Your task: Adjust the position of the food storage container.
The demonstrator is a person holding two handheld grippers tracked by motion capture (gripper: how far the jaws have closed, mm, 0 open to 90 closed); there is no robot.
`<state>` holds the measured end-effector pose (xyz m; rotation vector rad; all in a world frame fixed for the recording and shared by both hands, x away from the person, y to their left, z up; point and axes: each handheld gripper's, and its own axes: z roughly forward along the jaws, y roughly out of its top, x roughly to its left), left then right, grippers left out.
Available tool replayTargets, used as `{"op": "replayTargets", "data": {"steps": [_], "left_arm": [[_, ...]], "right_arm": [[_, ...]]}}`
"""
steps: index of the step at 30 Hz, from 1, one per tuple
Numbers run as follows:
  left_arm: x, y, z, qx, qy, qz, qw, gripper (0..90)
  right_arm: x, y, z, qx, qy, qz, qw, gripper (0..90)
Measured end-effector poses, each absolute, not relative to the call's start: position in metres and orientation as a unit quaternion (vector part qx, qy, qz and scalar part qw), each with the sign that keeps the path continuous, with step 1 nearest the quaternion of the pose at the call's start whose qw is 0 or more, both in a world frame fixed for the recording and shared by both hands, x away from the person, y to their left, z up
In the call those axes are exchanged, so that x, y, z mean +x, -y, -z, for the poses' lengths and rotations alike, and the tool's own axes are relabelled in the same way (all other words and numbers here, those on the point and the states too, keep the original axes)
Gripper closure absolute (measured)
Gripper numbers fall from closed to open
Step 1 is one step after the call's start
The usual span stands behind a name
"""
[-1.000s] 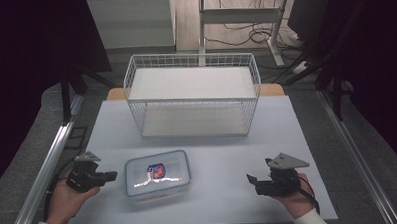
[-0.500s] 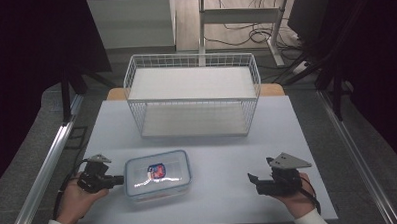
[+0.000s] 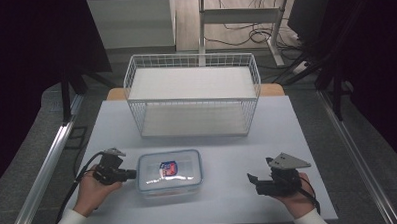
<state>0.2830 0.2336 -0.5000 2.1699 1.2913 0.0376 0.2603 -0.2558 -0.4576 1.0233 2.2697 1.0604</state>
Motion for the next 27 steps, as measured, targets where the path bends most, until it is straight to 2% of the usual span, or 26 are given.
{"op": "replayTargets", "data": {"steps": [12,23,27], "left_arm": [[0.302,-0.191,0.5,0.83,-0.461,0.0,0.314,89.8],[0.304,-0.183,0.501,0.828,-0.458,0.0,0.322,89.9],[0.299,-0.189,0.5,0.83,-0.457,-0.029,0.319,89.9]], "right_arm": [[0.261,0.257,0.458,0.368,-0.82,-0.382,0.216,17.0],[0.261,0.256,0.459,0.365,-0.821,-0.381,0.216,17.0],[0.26,0.255,0.459,0.361,-0.821,-0.386,0.218,17.0]]}}
